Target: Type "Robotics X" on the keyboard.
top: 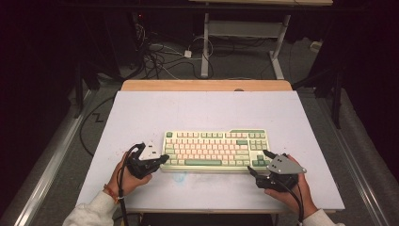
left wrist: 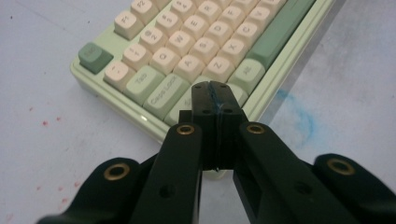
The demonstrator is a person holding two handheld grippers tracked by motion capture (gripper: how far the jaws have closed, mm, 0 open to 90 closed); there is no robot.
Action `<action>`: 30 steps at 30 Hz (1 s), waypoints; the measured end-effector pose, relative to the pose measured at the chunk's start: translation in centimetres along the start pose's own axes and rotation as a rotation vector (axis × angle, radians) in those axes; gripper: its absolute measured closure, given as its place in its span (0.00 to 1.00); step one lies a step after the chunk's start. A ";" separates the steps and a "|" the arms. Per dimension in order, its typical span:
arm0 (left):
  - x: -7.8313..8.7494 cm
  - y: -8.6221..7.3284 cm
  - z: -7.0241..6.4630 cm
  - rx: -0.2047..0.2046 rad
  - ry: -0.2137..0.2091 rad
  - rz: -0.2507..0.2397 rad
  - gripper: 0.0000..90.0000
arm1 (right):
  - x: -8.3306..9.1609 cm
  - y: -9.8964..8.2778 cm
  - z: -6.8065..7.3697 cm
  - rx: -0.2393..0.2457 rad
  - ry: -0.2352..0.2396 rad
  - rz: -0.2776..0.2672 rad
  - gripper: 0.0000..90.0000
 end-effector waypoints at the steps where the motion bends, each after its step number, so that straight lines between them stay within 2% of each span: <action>1: -0.1 0.3 0.0 -0.005 0.001 0.000 0.97 | 0.0 0.0 0.0 0.000 0.000 0.003 0.27; 5: -0.6 1.4 -0.1 -0.009 -0.011 0.005 0.97 | -0.2 0.0 0.1 0.005 0.004 0.006 0.27; 7: -0.9 2.0 -0.1 -0.015 -0.030 -0.002 0.97 | -0.2 0.0 0.1 0.006 0.004 0.009 0.27; 14: -2.2 4.2 -0.1 -0.037 -0.035 -0.006 0.97 | -0.5 -0.1 0.3 0.013 0.014 0.019 0.28; 24: -4.4 7.1 -0.4 -0.090 -0.034 0.035 0.97 | -0.6 -0.1 0.4 0.014 0.024 0.026 0.28; 30: -5.7 8.5 -0.2 -0.097 -0.033 0.054 0.97 | -0.7 -0.1 0.4 0.019 0.025 0.031 0.28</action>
Point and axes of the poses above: each handheld gripper's, and its own axes: x roughly backward along the jaws, y roughly out of its top, z roughly to its left, the point moved 1 cm from there along -x, roughly forward along the jaws, and after that the axes turned 6 degrees about z, right-handed, at the moved point
